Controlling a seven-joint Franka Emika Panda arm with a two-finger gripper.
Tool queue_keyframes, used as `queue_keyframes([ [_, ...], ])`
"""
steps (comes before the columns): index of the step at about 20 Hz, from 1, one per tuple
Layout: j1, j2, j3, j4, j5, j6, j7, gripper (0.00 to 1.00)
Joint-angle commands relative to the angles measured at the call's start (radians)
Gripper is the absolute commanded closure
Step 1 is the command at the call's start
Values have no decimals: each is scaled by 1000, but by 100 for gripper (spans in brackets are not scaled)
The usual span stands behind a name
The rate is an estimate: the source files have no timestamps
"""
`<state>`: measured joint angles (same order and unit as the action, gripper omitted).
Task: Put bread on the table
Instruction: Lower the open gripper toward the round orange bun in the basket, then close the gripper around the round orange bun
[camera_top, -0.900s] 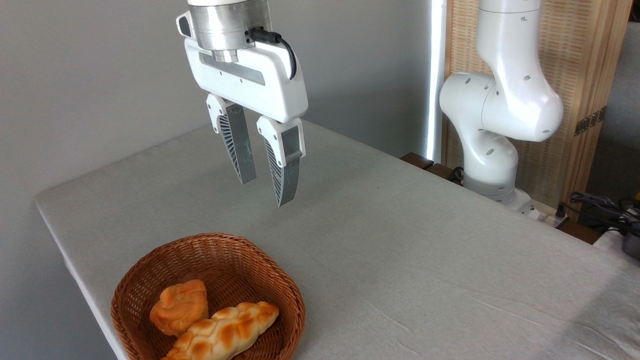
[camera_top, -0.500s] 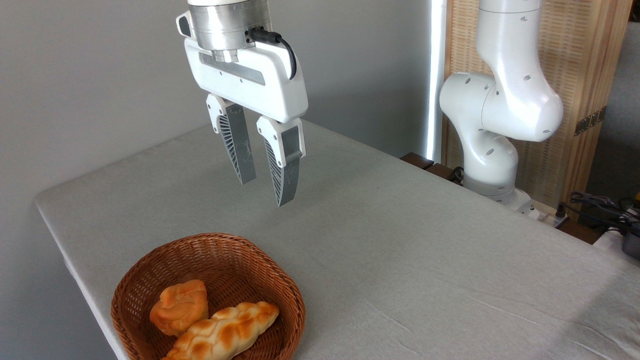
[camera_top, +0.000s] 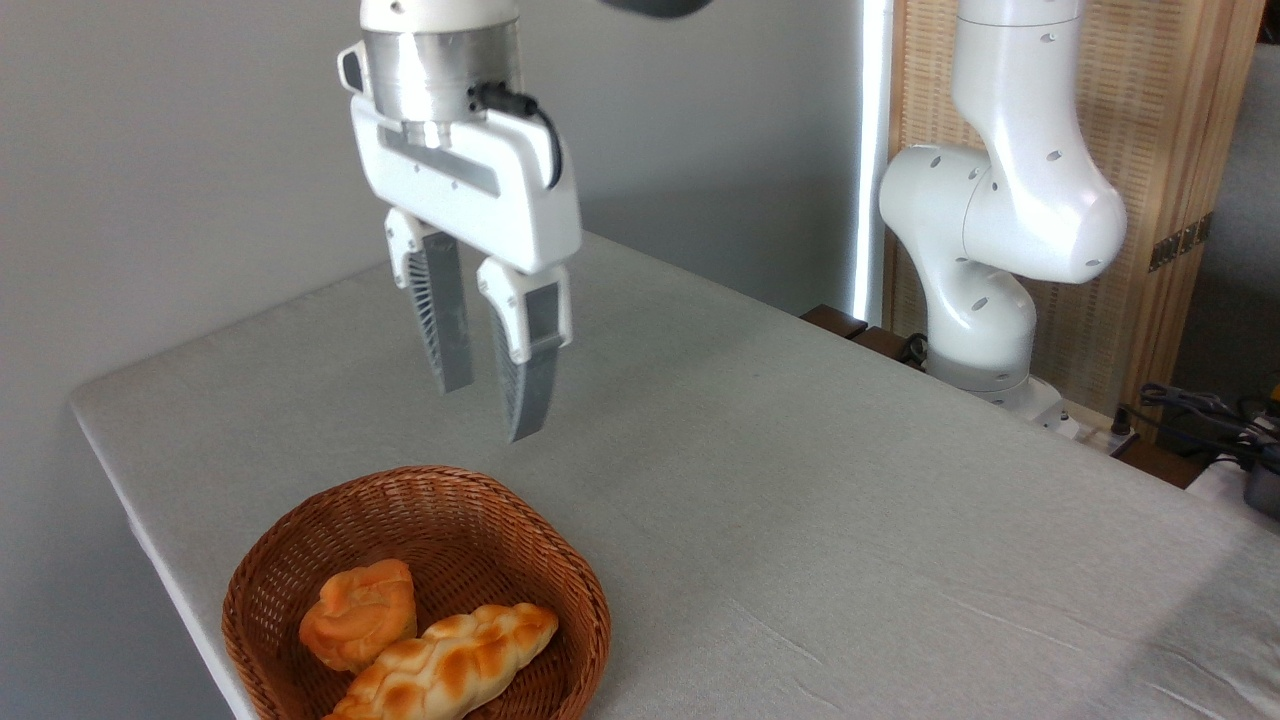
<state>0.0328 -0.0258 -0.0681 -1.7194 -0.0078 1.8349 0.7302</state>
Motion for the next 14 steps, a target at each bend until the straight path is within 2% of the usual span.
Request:
queue_keyframes([
  [1, 2, -5, -21, -104, 0, 199, 12, 0],
  [5, 1, 44, -22, -190, 8, 446, 17, 0],
  [7, 1, 87, -48, -192, 9, 506, 18, 0],
  [11, 1, 168, -59, -192, 11, 592, 40, 0],
  [14, 1, 201, -78, -192, 12, 652, 49, 0],
])
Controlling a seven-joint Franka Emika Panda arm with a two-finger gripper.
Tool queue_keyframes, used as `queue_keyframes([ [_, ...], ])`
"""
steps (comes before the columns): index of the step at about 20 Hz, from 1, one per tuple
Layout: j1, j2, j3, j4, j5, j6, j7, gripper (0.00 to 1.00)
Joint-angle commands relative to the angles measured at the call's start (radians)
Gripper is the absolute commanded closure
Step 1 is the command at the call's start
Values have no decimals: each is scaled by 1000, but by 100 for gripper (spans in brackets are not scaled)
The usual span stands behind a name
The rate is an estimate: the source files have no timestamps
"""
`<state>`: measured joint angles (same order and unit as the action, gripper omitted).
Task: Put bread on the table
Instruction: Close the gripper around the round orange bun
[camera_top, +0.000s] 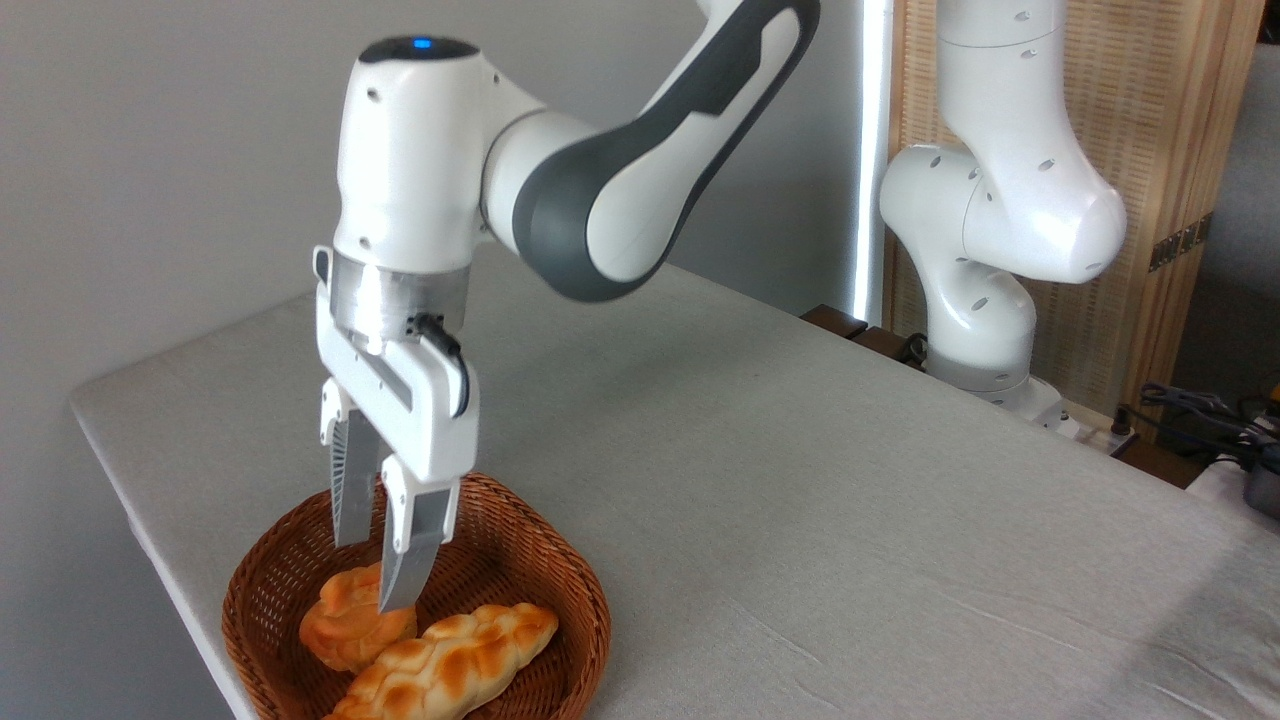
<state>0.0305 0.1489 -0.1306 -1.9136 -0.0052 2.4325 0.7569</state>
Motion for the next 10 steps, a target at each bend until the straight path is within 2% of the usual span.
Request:
queue_keyframes([
  [1, 5, 35, -15, 4, 27, 57, 25, 0],
  [4, 3, 57, -18, 2, 111, 60, 24, 0],
  [6, 5, 70, -33, 2, 120, 78, 24, 6],
  [7, 5, 83, -37, 2, 122, 97, 25, 20],
  [9, 5, 100, -40, 2, 123, 128, 25, 57],
  [10, 5, 101, -46, 2, 123, 141, 27, 64],
])
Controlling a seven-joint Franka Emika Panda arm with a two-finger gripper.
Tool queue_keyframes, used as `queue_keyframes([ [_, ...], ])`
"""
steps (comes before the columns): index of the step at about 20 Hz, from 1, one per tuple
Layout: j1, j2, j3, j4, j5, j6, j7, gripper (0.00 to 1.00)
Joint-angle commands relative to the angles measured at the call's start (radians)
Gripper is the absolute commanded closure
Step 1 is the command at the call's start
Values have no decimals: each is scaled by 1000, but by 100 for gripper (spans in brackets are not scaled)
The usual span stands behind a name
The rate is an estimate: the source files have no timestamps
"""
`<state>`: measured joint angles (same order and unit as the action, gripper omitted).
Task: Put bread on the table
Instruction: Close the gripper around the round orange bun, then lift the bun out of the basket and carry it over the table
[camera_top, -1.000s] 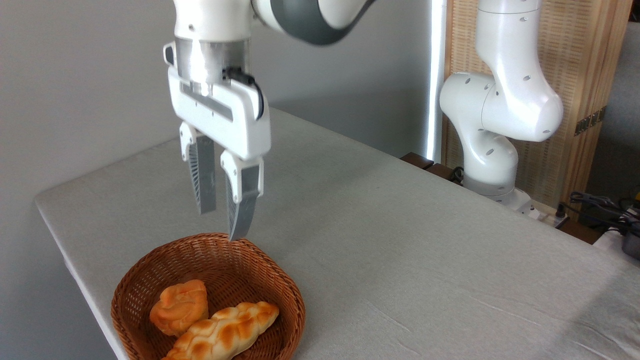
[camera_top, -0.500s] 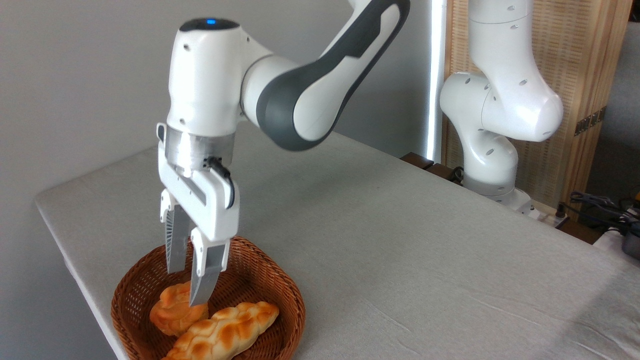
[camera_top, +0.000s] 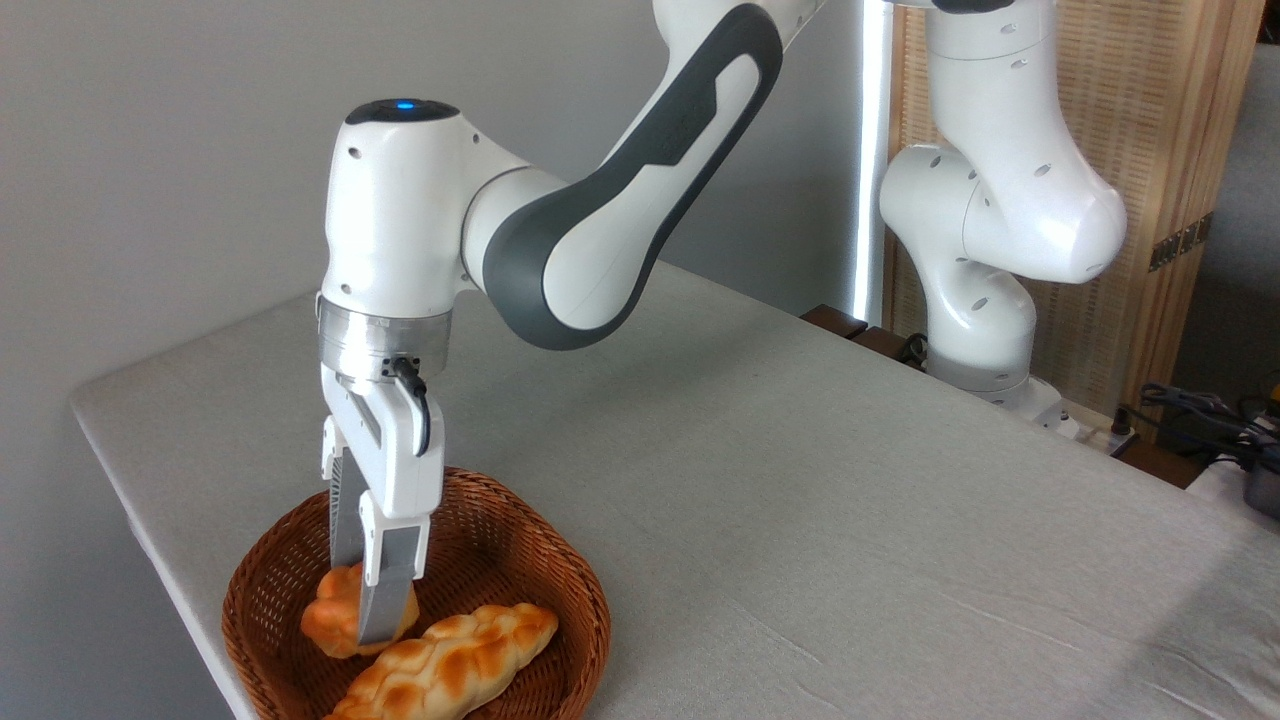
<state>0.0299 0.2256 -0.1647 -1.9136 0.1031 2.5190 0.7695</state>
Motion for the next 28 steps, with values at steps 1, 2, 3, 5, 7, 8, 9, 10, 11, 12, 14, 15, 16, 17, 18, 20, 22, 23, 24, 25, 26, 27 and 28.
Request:
queue_keyframes([
  [1, 7, 26, -15, 2, 15, 60, 14, 67],
  [2, 7, 26, -15, 2, 15, 60, 14, 68],
  [3, 7, 26, -16, 2, 15, 60, 14, 68],
  [5, 8, 26, -16, 2, 15, 60, 14, 69],
  [7, 10, 24, -16, 2, 15, 61, 14, 73],
  [8, 10, 24, -16, 2, 15, 60, 14, 75],
  [9, 10, 24, -16, 2, 15, 60, 13, 76],
  [10, 10, 26, -16, 2, 15, 60, 13, 76],
  [11, 10, 24, -16, 4, 13, 60, 11, 76],
  [12, 10, 20, -18, 4, 12, 58, 10, 77],
  [14, 13, -1, -16, 7, 0, 53, 8, 79],
  [15, 18, -21, -15, 7, -5, 50, 5, 80],
  [16, 27, -46, -15, 7, -20, 46, 4, 81],
  [17, 30, -66, -15, 7, -48, 31, 4, 85],
  [18, 30, -89, -13, 7, -86, 8, 4, 85],
  [20, 30, -144, -7, 7, -153, -66, 4, 85],
  [22, 30, -214, -1, 5, -169, -204, 10, 85],
  [23, 30, -253, 7, 2, -169, -280, 11, 85],
  [24, 30, -287, 11, -5, -171, -352, 14, 85],
  [25, 30, -316, 11, -19, -171, -411, 11, 85],
  [26, 24, -353, 11, -48, -171, -448, 11, 85],
  [27, 18, -398, 11, -97, -171, -456, 10, 85],
  [28, -2, -444, 11, -158, -171, -456, 11, 84],
])
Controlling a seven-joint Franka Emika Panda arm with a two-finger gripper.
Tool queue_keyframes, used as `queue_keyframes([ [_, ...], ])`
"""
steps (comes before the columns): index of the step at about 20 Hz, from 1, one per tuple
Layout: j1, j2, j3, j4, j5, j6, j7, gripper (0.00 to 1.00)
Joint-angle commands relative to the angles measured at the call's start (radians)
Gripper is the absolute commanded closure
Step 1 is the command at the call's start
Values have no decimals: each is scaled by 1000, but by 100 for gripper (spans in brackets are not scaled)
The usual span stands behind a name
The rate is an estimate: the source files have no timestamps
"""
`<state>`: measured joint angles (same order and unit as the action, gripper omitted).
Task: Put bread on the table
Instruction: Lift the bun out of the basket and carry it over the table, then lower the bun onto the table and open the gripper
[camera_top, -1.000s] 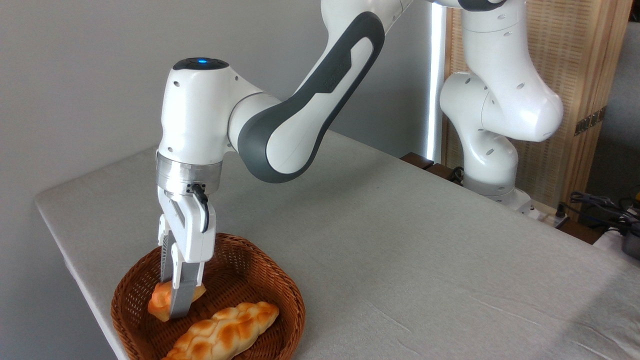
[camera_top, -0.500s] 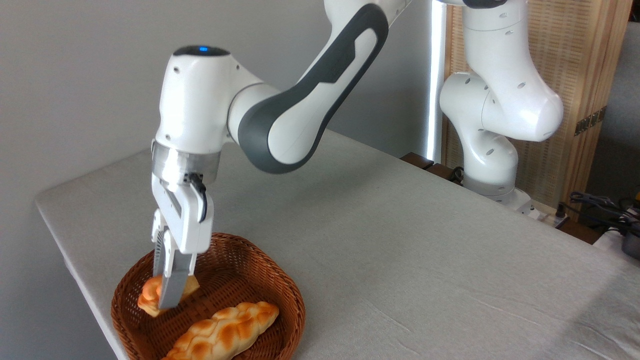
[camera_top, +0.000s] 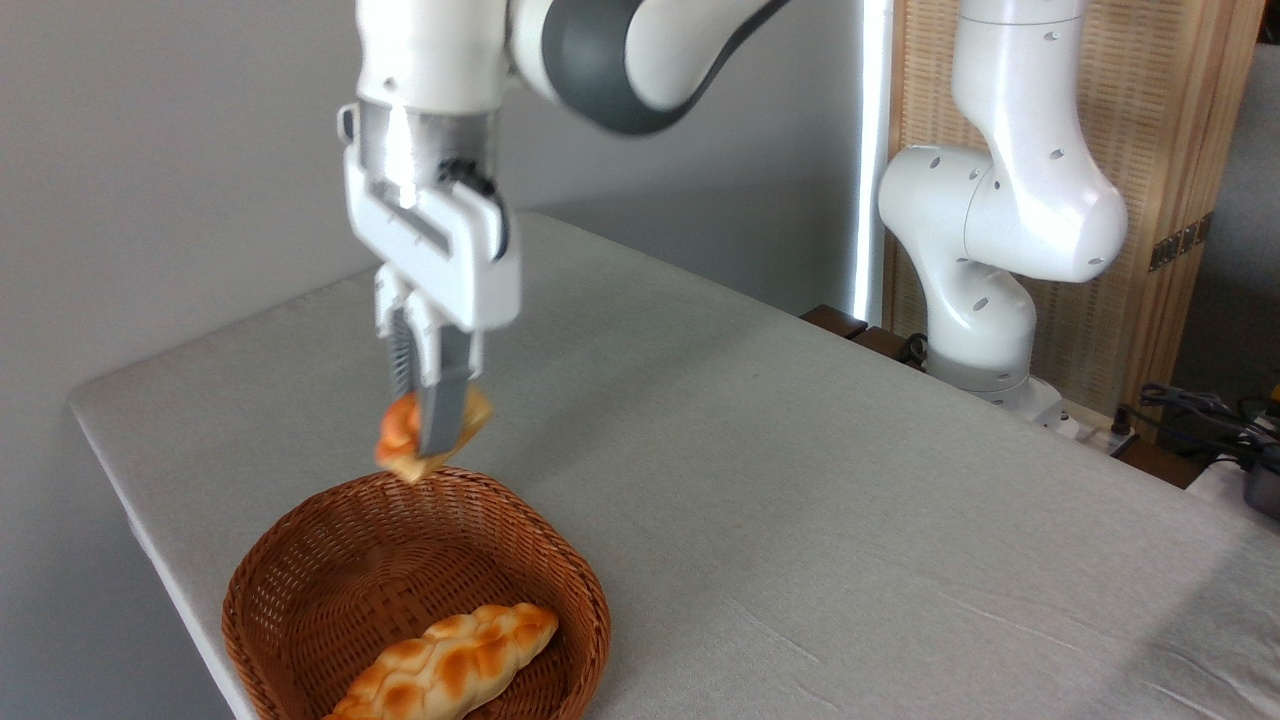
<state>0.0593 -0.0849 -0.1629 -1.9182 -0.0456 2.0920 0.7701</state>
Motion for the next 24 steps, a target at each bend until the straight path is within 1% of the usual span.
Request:
queue_keyframes([
  [1, -53, -174, 11, -207, -22, -29, 11, 84],
  [3, -85, -209, 11, -280, -22, -29, 11, 84],
  [5, -105, -214, 11, -324, -22, -27, 9, 84],
  [6, -124, -213, 11, -341, -22, -26, 11, 80],
  [7, -139, -210, 11, -358, -22, -20, 11, 73],
  [9, -153, -205, 11, -384, -22, -3, 12, 38],
  [10, -154, -202, 10, -386, -22, 0, 12, 33],
  [12, -156, -197, 10, -387, -22, 0, 12, 18],
  [13, -156, -196, 10, -387, -22, 0, 12, 14],
  [17, -168, -191, 10, -394, -22, 0, 12, 5],
  [19, -168, -190, 11, -397, -20, 0, 12, 4],
  [21, -168, -188, 11, -401, -20, 0, 12, 0],
  [24, -168, -188, 11, -401, -16, 0, 14, 0],
])
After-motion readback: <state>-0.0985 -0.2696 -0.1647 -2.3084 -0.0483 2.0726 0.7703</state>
